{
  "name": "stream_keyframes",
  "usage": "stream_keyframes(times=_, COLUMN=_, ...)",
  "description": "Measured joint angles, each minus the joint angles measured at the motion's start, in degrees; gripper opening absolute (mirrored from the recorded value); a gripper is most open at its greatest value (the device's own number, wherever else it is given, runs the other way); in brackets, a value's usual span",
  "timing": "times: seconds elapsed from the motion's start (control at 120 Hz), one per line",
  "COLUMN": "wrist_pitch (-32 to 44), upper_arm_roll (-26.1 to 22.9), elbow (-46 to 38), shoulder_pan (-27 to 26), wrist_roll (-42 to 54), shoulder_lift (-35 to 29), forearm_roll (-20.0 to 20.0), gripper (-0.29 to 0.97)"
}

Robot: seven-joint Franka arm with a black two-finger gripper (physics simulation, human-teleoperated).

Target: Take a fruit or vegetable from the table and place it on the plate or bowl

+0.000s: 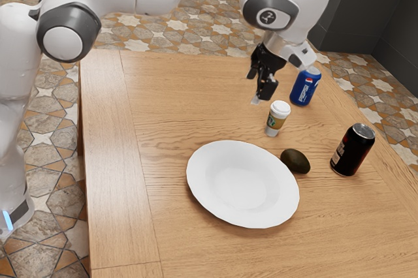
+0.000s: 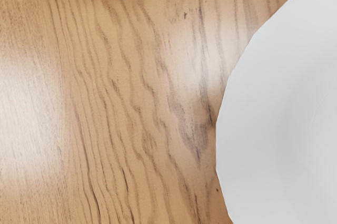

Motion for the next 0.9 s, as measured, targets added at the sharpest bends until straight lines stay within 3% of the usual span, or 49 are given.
stream_keyframes(times=0.442, wrist_pitch=7.49, upper_arm_roll=-0.85, elbow=-0.11, shoulder_pan=0.57, wrist_roll=2.15, shoulder_lift=2.02, forearm_roll=0.15, gripper=0.68)
stream_keyframes(times=0.567, wrist_pitch=7.88, upper_arm_roll=-14.46, elbow=2.9, shoulder_pan=9.16, wrist_roll=3.76, shoulder_lift=6.55, forearm_roll=1.56, gripper=0.68)
stream_keyframes(times=0.725, wrist_pitch=8.14, upper_arm_roll=-19.23, elbow=1.63, shoulder_pan=12.17, wrist_roll=5.49, shoulder_lift=7.55, forearm_roll=2.98, gripper=0.68)
stream_keyframes(times=0.833, wrist_pitch=8.22, upper_arm_roll=-30.38, elbow=2.74, shoulder_pan=18.84, wrist_roll=6.57, shoulder_lift=10.56, forearm_roll=5.96, gripper=0.68)
stream_keyframes(times=0.9, wrist_pitch=8.26, upper_arm_roll=-34.39, elbow=3.79, shoulder_pan=20.15, wrist_roll=7.14, shoulder_lift=12.94, forearm_roll=7.82, gripper=0.68)
